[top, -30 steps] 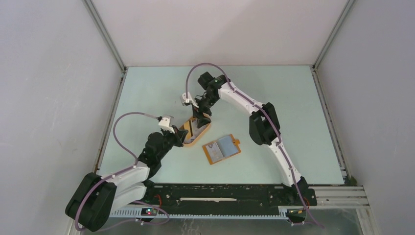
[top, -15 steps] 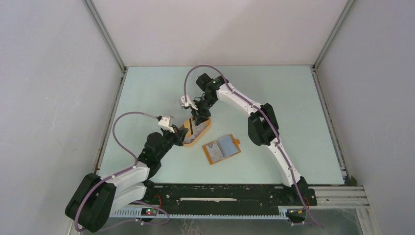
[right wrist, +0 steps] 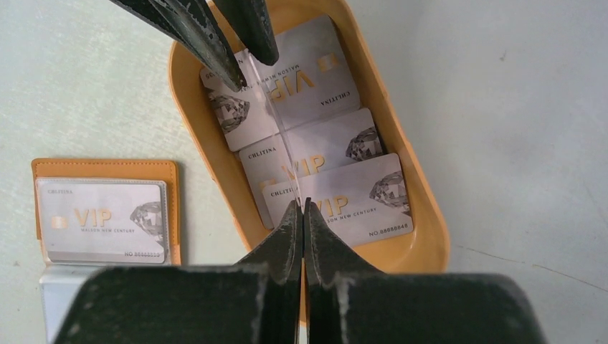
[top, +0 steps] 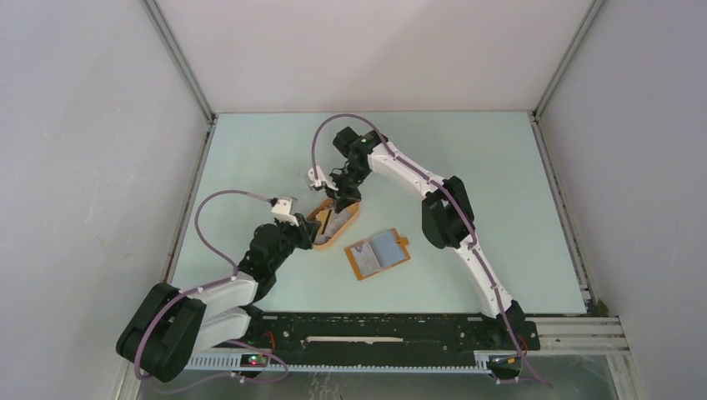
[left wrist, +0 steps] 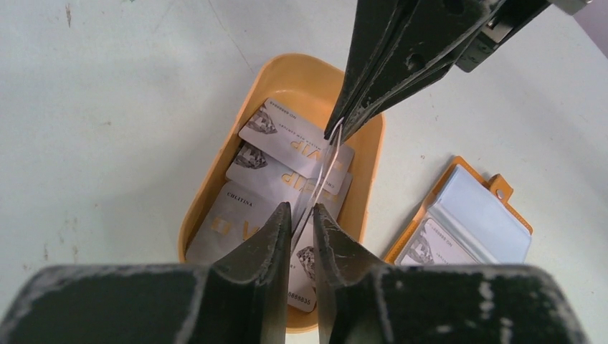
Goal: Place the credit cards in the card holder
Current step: Place the credit card in the storage box, then pick up the credit card from the storage box.
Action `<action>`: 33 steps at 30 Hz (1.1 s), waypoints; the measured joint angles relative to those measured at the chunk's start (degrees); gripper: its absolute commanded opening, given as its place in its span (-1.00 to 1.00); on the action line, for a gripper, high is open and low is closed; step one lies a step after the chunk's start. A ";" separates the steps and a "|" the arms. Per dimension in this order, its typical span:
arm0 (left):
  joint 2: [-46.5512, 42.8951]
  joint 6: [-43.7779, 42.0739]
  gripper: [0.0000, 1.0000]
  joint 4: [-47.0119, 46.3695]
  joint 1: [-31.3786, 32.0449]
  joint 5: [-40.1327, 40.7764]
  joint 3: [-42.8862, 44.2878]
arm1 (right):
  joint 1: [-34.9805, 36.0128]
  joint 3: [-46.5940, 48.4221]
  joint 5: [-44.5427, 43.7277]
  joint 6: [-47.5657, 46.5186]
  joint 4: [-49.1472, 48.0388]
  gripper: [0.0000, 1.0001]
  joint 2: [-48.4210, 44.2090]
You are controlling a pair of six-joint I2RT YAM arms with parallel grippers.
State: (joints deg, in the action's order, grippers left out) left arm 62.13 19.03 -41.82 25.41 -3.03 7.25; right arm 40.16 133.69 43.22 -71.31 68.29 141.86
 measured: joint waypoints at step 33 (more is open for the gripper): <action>-22.27 7.63 0.82 18.45 -1.03 4.07 0.11 | -5.11 -2.08 6.40 11.58 -2.47 -1.00 -4.70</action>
State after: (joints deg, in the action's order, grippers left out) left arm 39.86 26.65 -23.38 24.38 1.04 7.35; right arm 35.05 131.61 49.63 -59.72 65.82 137.16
